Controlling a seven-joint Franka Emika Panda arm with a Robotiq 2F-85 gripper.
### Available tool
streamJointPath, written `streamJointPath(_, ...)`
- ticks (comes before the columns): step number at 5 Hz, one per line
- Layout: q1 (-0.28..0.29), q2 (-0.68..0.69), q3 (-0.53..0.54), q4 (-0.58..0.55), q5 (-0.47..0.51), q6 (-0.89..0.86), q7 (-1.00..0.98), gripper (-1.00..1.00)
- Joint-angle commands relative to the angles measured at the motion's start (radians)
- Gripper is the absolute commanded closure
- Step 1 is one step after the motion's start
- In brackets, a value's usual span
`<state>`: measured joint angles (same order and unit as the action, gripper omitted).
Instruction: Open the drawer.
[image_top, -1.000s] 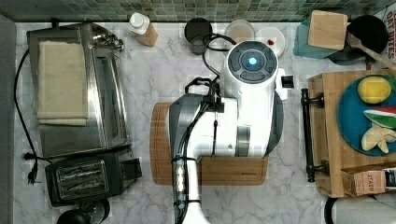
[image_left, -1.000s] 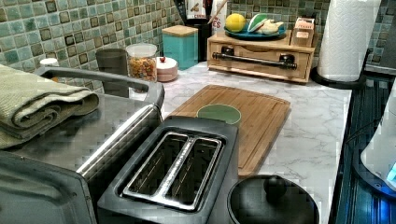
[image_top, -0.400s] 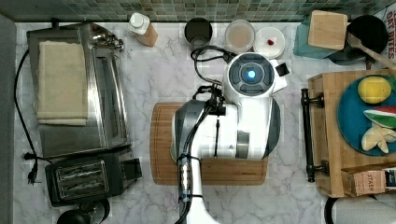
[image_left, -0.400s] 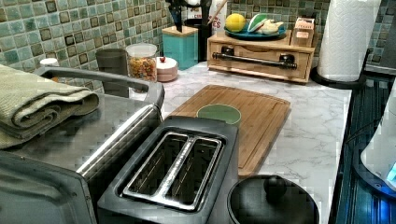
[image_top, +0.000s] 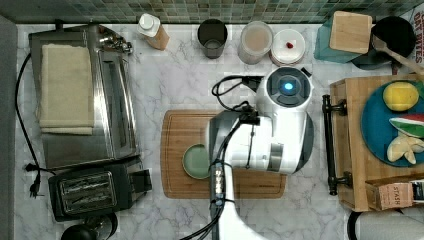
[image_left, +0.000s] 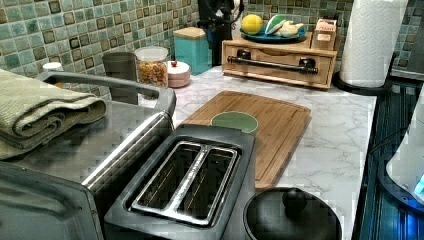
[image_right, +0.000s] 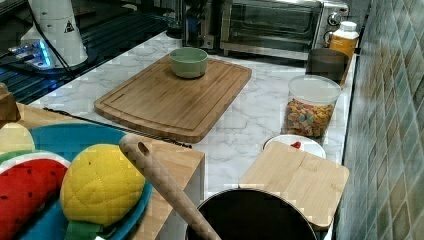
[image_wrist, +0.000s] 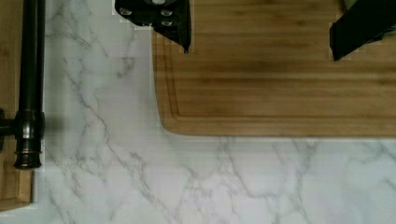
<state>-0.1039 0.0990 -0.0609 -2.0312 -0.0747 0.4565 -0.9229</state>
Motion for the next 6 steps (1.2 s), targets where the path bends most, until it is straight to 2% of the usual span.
streamJointPath(1,-0.155,0.008,-0.127,-0.006,-0.026,0.13,-0.297,-1.0)
streamJointPath(2,-0.176,0.06,-0.149,0.087,0.0,0.11,-0.358,-1.0)
streamJointPath(3,-0.175,0.039,-0.13,0.031,-0.052,0.167,-0.28,-1.0)
streamJointPath(4,-0.2,-0.013,-0.094,-0.117,-0.077,0.314,-0.269,-1.0)
streamJointPath(5,-0.185,-0.057,-0.105,-0.216,-0.118,0.405,-0.237,-1.0)
streamJointPath(6,-0.195,-0.058,-0.103,-0.241,-0.094,0.433,-0.256,-1.0)
